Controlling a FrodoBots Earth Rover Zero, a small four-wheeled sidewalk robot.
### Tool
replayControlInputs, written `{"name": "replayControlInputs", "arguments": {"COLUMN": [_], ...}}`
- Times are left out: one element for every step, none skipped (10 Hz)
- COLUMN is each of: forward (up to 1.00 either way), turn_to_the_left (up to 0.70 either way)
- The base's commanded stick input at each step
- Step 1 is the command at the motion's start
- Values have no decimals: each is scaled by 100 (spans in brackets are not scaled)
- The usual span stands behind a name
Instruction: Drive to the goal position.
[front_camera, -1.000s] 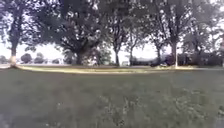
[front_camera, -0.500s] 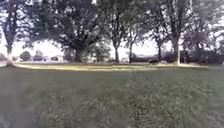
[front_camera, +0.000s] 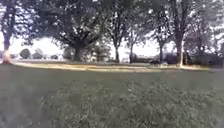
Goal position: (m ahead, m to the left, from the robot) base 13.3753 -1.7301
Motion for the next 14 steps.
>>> {"name": "replayControlInputs", "arguments": {"forward": [70,70,70,70,70,70,70,70,70,70,70,70,70,70], "turn_to_the_left": [0,0,0,0,0,0,0,0,0,0,0,0,0,0]}}
